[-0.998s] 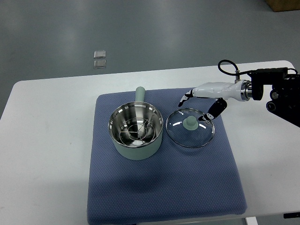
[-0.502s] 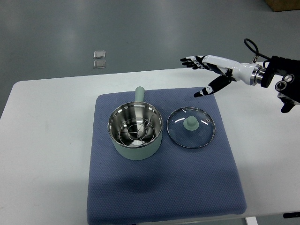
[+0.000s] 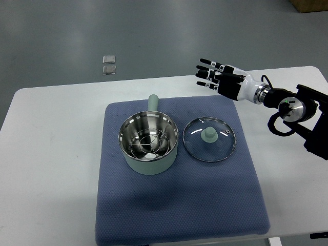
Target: Open lid and place right of pot
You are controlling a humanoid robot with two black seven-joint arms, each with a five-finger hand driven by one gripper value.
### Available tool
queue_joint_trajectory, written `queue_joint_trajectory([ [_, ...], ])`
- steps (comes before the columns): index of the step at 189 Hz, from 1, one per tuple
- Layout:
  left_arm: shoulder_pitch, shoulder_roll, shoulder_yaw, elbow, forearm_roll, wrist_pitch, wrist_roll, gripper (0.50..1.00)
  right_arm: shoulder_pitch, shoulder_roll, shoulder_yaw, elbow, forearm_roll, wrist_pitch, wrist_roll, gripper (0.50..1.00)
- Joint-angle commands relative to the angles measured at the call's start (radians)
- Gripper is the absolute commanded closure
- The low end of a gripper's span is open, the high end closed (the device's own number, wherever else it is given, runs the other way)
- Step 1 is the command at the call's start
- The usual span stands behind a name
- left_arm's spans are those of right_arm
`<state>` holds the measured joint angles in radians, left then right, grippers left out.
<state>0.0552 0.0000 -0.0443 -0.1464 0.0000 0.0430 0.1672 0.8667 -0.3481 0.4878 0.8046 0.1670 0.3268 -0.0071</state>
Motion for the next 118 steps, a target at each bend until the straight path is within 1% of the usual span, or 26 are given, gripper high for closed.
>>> queue_joint_trajectory([
  [1,0.000,0.000,0.000,0.001,0.000,0.000,0.000,0.500,-0.015,0.018,0.040,-0.013,0.020,-0.002,0.002,0.568],
  [20,0.000,0.000,0.000,-0.001,0.000,0.000,0.000,0.500,-0.028,0.040,0.066,-0.041,0.020,-0.002,0.016,0.568],
  [43,0.000,0.000,0.000,-0.001,0.000,0.000,0.000,0.500,-0.034,0.104,0.097,-0.110,0.016,-0.002,0.041,0.568],
  [61,0.000,0.000,0.000,-0.001,0.000,0.000,0.000,0.500,-0.035,0.129,0.098,-0.154,0.016,0.000,0.059,0.566],
  [118,0.000,0.000,0.000,-0.001,0.000,0.000,0.000,0.500,-0.064,0.129,0.097,-0.165,0.006,0.011,0.059,0.566],
])
